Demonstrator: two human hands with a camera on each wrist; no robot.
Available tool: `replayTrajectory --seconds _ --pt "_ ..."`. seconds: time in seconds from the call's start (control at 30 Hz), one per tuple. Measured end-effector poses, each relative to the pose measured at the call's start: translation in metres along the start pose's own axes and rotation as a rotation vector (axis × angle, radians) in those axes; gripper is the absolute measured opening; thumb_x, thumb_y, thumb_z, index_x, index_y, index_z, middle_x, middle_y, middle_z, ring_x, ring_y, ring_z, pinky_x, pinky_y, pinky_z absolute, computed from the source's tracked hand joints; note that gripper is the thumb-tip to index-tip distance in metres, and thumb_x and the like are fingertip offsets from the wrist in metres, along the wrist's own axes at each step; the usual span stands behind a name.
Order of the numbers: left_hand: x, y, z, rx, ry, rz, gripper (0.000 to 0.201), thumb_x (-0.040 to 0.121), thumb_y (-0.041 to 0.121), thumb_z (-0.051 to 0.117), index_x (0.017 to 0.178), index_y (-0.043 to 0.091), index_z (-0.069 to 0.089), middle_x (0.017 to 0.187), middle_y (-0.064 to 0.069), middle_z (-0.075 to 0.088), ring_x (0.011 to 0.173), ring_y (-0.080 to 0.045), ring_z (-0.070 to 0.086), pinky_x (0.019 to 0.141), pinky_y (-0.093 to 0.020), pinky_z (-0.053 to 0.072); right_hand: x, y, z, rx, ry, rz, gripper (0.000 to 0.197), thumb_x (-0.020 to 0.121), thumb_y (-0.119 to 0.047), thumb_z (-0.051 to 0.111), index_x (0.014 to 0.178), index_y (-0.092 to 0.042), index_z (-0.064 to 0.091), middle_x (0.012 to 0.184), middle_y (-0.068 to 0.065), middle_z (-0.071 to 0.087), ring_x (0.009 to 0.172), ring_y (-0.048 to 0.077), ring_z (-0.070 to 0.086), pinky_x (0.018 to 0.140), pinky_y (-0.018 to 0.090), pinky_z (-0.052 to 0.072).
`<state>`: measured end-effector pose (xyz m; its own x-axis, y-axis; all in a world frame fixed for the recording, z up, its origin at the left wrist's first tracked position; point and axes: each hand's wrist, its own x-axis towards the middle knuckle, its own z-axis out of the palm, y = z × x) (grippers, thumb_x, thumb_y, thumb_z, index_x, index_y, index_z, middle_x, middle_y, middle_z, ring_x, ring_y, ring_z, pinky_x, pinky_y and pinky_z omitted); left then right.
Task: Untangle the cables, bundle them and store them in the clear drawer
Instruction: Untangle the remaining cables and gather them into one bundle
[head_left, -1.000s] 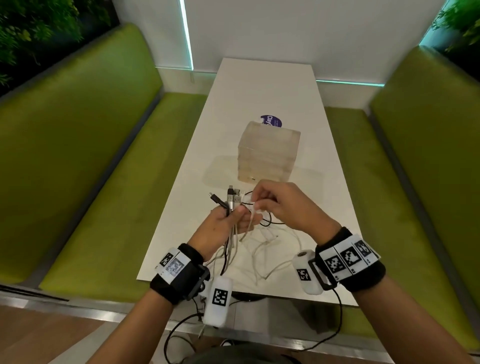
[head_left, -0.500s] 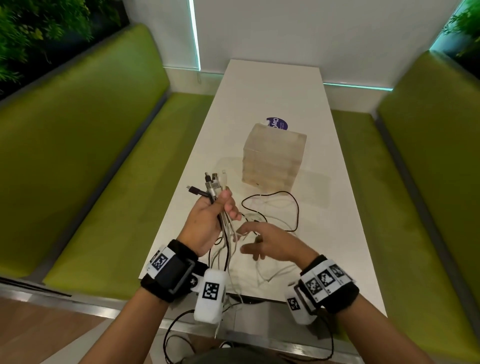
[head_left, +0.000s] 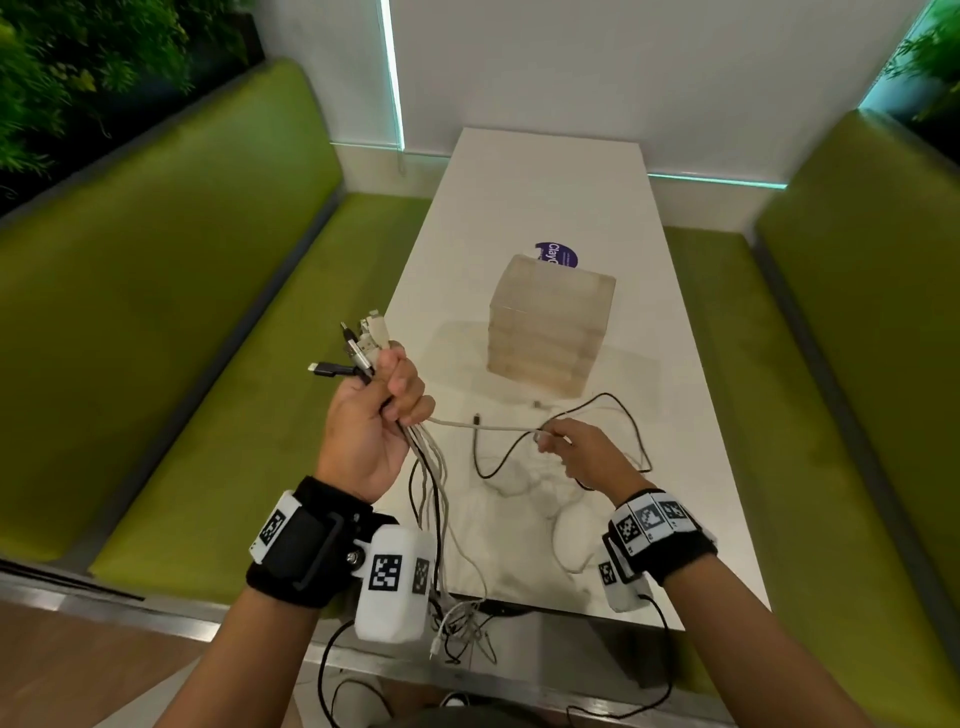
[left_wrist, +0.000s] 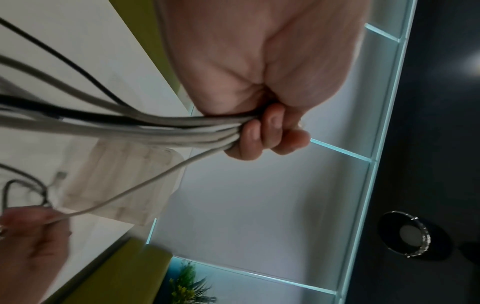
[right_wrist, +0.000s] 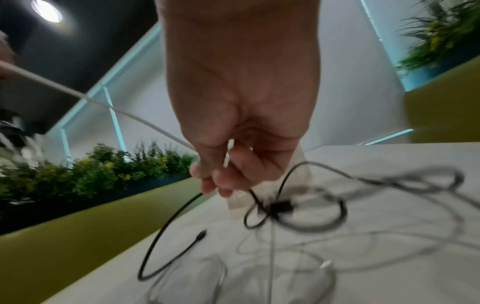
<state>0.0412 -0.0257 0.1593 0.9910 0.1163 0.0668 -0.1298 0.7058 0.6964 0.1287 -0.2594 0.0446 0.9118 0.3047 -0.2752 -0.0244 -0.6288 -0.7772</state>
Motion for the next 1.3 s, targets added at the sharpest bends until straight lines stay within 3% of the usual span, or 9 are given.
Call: replayTrajectory --seconds 0.1,0.2,0.43,0.53,0.7,0.83,1.03,1.13,1.3 --pt "0.002 0.006 0.001 0.012 0.016 0.013 0.012 0.094 0.02 0.042 0.085 0.013 0.047 0.055 0.009 0.043 0.04 0.0 0.03 0.043 -0.015 0.028 -0.003 0.01 -0.001 0.029 0.037 0.002 0.028 0.095 -0.007 0.043 0.073 -0.014 0.059 0.09 0.006 0.063 0.071 0.013 0.063 0.048 0.017 0.043" --pt "0.006 -0.004 0.0 0.184 0.103 -0.057 0.024 0.098 0.027 0.043 0.08 0.012 0.051 0.052 0.007 0.036 0.041 -0.004 0.024 0.042 -0.019 0.021 -0.007 0.002 0.001 0.108 0.102 -0.091 0.026 0.096 -0.008 0.045 0.078 -0.01 0.063 0.081 0.004 0.063 0.073 0.028 0.058 0.053 0.02 0.046" --pt "-0.005 -0.049 -0.003 0.677 0.094 -0.255 0.027 0.078 0.039 0.071 0.056 0.027 0.059 0.058 0.007 0.025 0.049 -0.01 0.019 0.044 -0.021 0.022 -0.023 -0.05 0.002 -0.009 0.117 -0.325 0.018 0.094 -0.021 0.054 0.096 -0.02 0.073 0.086 0.009 0.058 0.075 0.016 0.054 0.069 0.022 0.039" --pt "-0.006 -0.054 0.005 0.74 0.061 -0.332 0.024 0.084 0.033 0.07 0.063 0.025 0.062 0.057 0.006 0.024 0.048 -0.01 0.019 0.042 -0.021 0.022 -0.028 -0.063 0.004 -0.134 0.131 -0.423 0.02 0.094 -0.018 0.054 0.101 -0.018 0.072 0.081 -0.001 0.052 0.072 0.008 0.05 0.063 0.021 0.036" --pt "-0.007 -0.055 0.014 0.751 0.017 -0.419 0.025 0.092 0.032 0.061 0.079 0.01 0.061 0.05 0.011 0.029 0.044 -0.007 0.02 0.041 -0.02 0.021 -0.03 -0.064 0.005 -0.249 0.172 -0.465 0.013 0.088 -0.014 0.057 0.077 -0.014 0.064 0.08 0.002 0.051 0.071 0.016 0.051 0.061 0.033 0.042" --pt "-0.006 -0.055 0.014 0.674 0.047 -0.412 0.024 0.094 0.025 0.059 0.076 0.011 0.052 0.049 0.011 0.025 0.043 -0.006 0.017 0.039 -0.018 0.018 -0.031 -0.064 0.008 -0.247 0.208 -0.522 0.013 0.091 -0.011 0.056 0.083 -0.009 0.065 0.08 -0.004 0.046 0.069 0.012 0.046 0.06 0.026 0.035" --pt "-0.015 -0.042 0.027 0.582 0.002 -0.338 0.042 0.094 0.009 0.056 0.055 0.023 0.049 0.049 0.01 0.023 0.042 -0.006 0.018 0.041 -0.02 0.017 -0.003 -0.043 0.009 -0.274 0.103 -0.296 0.022 0.095 -0.023 0.053 0.101 -0.007 0.067 0.094 0.009 0.058 0.083 0.019 0.052 0.075 0.032 0.039" --pt "-0.014 -0.027 0.029 0.507 -0.001 -0.28 0.043 0.094 0.007 0.055 0.057 0.024 0.039 0.048 0.01 0.022 0.042 -0.008 0.017 0.041 -0.021 0.017 0.007 -0.016 0.006 -0.264 0.097 -0.208 0.024 0.097 -0.02 0.048 0.093 -0.005 0.067 0.09 0.014 0.063 0.089 0.03 0.056 0.072 0.03 0.034" --pt "-0.015 -0.016 0.028 0.419 0.028 -0.206 0.044 0.093 0.005 0.054 0.054 0.022 0.041 0.045 0.01 0.022 0.038 -0.006 0.017 0.04 -0.02 0.017 0.011 -0.001 0.001 -0.262 0.157 -0.175 0.02 0.095 -0.018 0.052 0.089 -0.003 0.065 0.088 0.009 0.056 0.086 0.025 0.053 0.071 0.026 0.034"
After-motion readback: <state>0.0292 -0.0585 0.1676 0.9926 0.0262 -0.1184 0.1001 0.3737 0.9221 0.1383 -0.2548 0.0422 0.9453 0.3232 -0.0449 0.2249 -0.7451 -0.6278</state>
